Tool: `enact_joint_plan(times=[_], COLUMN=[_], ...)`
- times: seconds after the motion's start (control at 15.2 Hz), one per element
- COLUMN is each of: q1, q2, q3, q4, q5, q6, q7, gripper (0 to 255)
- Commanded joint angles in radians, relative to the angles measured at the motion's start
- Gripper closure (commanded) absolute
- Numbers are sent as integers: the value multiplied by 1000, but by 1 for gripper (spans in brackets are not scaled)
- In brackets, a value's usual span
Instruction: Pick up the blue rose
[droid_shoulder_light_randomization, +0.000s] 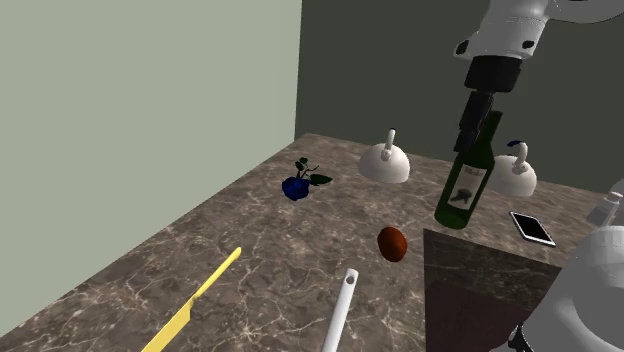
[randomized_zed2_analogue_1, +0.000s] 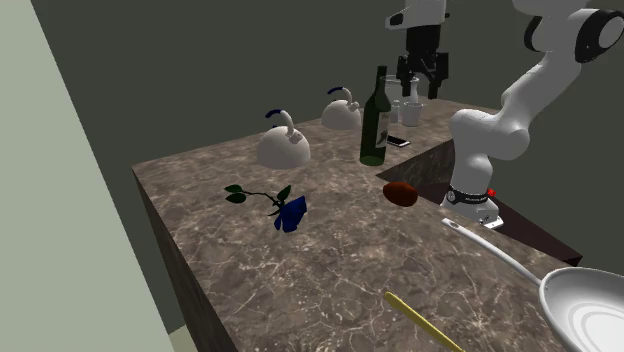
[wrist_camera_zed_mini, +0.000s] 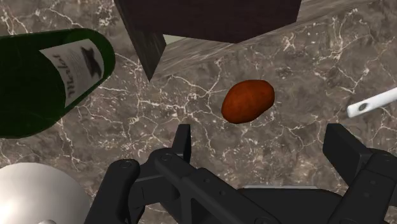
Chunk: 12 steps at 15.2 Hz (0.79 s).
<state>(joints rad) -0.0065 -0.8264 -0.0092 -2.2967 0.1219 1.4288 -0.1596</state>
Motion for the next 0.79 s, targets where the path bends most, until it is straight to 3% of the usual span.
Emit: enact_joint_plan(times=[0.0, 0.73], q1=[0, -11], q2=[0, 299], q3=[0, 44], q4=[0, 7], q5=[0, -1], q6=[0, 372], q7=[0, 22], gripper=[0, 0])
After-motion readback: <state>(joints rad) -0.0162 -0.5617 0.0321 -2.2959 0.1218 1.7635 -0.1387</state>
